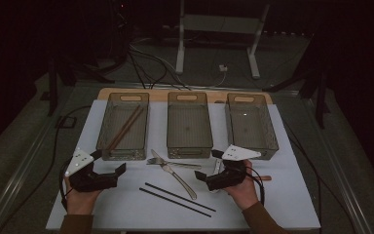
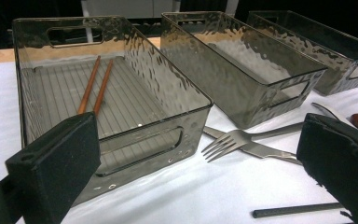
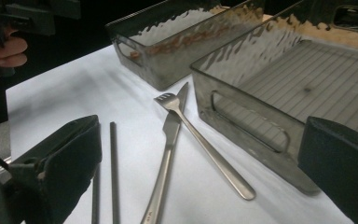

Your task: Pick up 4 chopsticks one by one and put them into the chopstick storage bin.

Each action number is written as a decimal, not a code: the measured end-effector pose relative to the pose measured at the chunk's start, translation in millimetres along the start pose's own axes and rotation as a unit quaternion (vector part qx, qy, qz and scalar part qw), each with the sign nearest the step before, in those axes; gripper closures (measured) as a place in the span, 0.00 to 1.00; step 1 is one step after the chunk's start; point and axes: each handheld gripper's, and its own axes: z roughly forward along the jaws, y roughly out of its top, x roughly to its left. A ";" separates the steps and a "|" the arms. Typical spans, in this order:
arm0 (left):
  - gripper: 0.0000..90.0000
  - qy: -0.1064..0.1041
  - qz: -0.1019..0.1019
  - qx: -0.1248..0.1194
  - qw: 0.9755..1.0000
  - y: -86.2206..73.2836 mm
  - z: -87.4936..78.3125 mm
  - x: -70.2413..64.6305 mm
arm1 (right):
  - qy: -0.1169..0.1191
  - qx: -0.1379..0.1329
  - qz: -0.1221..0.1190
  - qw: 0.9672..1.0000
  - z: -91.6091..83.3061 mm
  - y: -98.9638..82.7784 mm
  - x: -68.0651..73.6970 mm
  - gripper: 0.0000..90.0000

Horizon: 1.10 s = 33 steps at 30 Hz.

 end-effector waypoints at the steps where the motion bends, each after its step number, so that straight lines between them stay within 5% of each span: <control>1: 0.01 -0.001 0.000 0.000 1.000 0.0 0.0 0.1 | 0.001 0.001 -0.001 1.000 1.0 -0.1 0.9 0.00; 33: 0.01 0.005 0.000 0.001 1.000 -1.2 0.1 0.7 | 0.055 0.039 -0.020 0.998 35.0 -2.9 31.1 0.00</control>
